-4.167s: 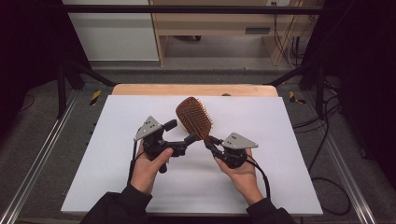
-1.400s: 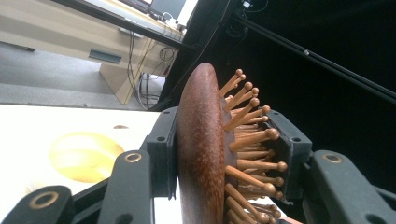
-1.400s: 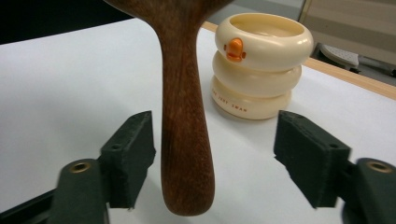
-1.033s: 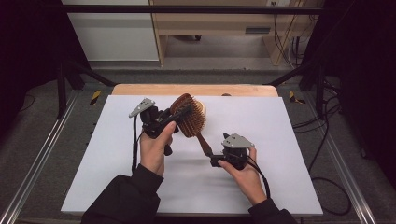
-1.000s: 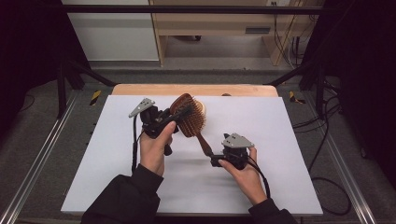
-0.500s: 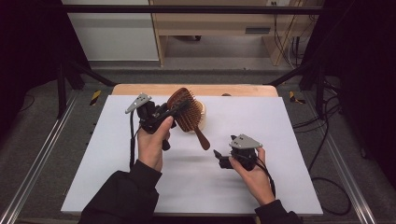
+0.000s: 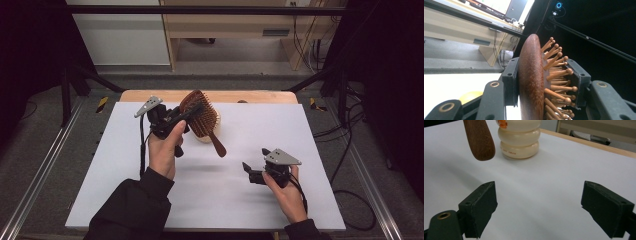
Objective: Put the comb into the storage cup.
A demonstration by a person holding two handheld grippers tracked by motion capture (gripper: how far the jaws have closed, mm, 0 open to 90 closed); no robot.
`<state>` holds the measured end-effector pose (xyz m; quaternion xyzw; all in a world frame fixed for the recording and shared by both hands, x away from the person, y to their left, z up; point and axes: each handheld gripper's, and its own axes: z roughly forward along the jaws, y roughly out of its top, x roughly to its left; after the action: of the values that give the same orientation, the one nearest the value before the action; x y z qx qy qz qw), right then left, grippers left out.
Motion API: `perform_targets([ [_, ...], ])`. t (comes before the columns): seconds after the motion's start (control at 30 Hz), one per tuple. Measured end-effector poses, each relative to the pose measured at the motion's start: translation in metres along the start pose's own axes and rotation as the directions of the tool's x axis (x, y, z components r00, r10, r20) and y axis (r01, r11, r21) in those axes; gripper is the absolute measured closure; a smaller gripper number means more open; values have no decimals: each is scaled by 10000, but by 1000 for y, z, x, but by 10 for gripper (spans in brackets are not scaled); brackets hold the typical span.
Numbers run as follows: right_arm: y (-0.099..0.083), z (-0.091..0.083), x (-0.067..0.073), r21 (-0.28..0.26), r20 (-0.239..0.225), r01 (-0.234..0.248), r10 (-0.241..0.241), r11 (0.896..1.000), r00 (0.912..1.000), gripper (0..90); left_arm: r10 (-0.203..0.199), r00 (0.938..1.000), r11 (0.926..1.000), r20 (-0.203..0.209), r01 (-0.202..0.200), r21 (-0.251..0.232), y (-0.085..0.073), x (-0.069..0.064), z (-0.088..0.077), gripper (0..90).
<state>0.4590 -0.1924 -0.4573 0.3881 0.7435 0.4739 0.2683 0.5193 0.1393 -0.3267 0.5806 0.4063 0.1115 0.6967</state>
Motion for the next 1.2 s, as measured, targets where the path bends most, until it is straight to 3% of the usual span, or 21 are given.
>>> perform_targets([
  [0.17, -5, -8, -5, -48, 358, -283, 284, 9996, 9990, 96, -162, 9999, 9999, 15, 162, -27, 2, 1, 0, 515],
  [0.23, -6, -12, -7, -85, 265, -437, 439, 9990, 9987, 84, -169, 9999, 9999, -7, 169, -37, 4, 1, 0, 515],
  [0.3, -8, -16, -9, -31, 43, -301, 302, 9995, 9995, 72, -116, 9999, 9999, -1, 116, 10, 5, 0, 0, 515],
  [0.43, -14, -24, -14, -83, 116, -161, 162, 9998, 9998, 75, 79, 9999, 10000, -108, -79, 59, 10, -4, -1, 513],
  [0.6, -20, -33, -18, -328, 144, -349, 354, 9989, 9993, 77, 200, 9996, 9998, -202, -200, 25, 18, -7, -1, 514],
  [0.8, -22, -37, -22, -627, 342, -539, 561, 9966, 9978, 62, 259, 9993, 9996, -280, -261, -78, 30, -8, 2, 513],
  [0.87, -22, -37, -24, -690, 597, -469, 511, 9965, 9969, 63, 357, 9986, 9993, -388, -360, -71, 33, -8, 4, 513],
  [1.2, -23, -38, -24, -738, 494, -516, 554, 9959, 9972, 63, 192, 9984, 9993, -532, -209, -324, 50, -1, 7, 513],
])
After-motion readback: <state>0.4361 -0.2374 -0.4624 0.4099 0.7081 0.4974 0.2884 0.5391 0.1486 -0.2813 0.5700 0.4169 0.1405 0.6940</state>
